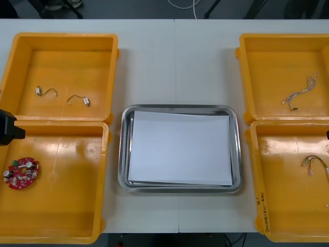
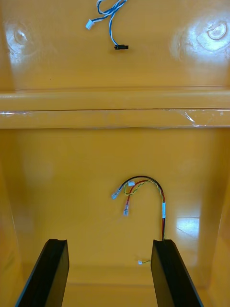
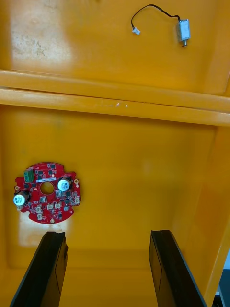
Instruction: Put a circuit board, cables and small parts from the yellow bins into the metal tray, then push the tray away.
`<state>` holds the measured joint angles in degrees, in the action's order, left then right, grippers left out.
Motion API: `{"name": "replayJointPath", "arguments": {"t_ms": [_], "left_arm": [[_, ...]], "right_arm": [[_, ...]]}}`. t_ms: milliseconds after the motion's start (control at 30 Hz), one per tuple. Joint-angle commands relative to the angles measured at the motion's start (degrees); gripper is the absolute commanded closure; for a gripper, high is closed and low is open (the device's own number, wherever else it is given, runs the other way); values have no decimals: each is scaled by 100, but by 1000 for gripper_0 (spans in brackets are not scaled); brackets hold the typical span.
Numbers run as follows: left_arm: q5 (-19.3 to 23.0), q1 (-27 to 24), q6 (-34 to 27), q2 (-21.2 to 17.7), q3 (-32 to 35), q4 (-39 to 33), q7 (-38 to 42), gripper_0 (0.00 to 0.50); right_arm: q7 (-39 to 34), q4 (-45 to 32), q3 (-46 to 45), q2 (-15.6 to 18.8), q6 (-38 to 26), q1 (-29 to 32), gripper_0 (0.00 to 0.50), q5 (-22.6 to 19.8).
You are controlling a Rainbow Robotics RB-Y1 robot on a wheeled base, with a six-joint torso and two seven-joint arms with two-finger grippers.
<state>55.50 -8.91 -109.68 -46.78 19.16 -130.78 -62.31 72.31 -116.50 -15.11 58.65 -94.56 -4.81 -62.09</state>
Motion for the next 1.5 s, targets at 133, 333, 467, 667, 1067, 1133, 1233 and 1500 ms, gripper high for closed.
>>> {"name": "replayJointPath", "arguments": {"t_ms": [133,333,467,667,1067,1133,1233,1500], "left_arm": [[39,-155,-32,-95,96,-53,307,0],[39,-155,-32,-95,96,-53,307,0],[39,-155,-32,-95,96,-53,307,0],[39,-155,-32,-95,96,-53,307,0],[39,-155,-32,-95,96,-53,307,0],[39,-155,-32,-95,96,-53,307,0],[39,-155,-32,-95,96,-53,307,0],[39,-155,-32,-95,96,-53,307,0]], "right_arm": [[-85,-30,-221,270,51,77,0,4],[-85,-30,-221,270,51,77,0,4],[-85,-30,-221,270,51,77,0,4],[-85,-30,-221,270,51,77,0,4],[-85,-30,-221,270,51,77,0,4],[-85,-30,-221,270,51,77,0,4],[-85,-30,-221,270,51,77,0,4],[-85,-30,-221,270,51,77,0,4]]}}
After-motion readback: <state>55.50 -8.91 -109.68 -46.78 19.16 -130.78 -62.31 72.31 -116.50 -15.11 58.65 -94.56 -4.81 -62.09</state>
